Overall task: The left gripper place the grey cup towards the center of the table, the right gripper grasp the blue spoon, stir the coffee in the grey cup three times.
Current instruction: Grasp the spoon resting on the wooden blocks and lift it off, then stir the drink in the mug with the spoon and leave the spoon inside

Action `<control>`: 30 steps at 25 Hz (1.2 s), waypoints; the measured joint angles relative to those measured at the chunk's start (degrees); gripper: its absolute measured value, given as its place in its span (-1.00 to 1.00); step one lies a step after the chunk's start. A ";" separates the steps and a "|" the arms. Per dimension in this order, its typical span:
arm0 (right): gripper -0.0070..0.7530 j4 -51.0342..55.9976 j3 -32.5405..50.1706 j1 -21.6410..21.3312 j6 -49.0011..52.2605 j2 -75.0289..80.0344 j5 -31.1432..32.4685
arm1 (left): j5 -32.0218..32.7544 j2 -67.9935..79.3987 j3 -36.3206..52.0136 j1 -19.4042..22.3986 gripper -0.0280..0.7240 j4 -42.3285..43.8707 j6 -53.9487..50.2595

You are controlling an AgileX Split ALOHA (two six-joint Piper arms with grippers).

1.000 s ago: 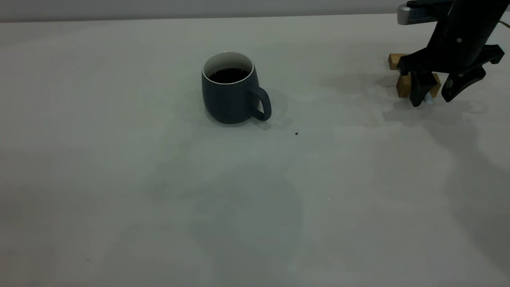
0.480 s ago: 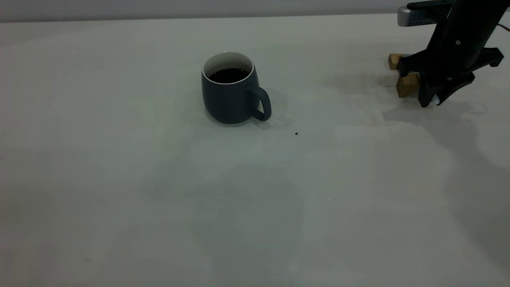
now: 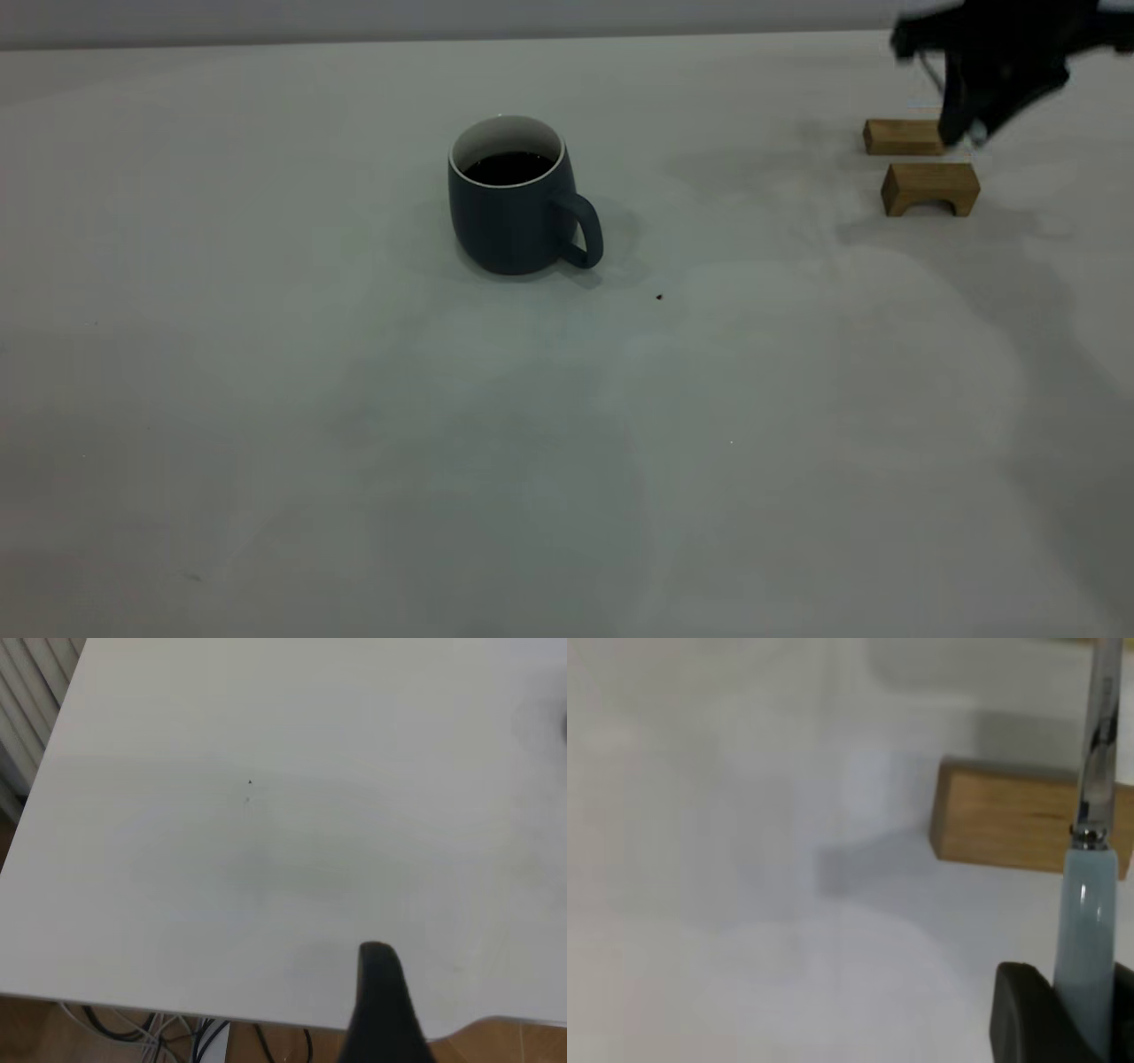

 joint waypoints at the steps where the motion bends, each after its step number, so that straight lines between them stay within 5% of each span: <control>1: -0.60 1.23 -0.43 0.00 0.01 -1.09 1.30 | 0.00 0.00 0.00 0.00 0.63 0.00 0.00; 15: -0.60 39.02 -5.46 1.38 0.06 -5.93 21.87 | 0.00 0.00 0.00 0.00 0.63 0.00 0.00; 30: -0.60 62.84 -5.46 5.11 5.92 -5.93 28.20 | 0.00 0.00 0.00 0.00 0.63 -0.04 0.00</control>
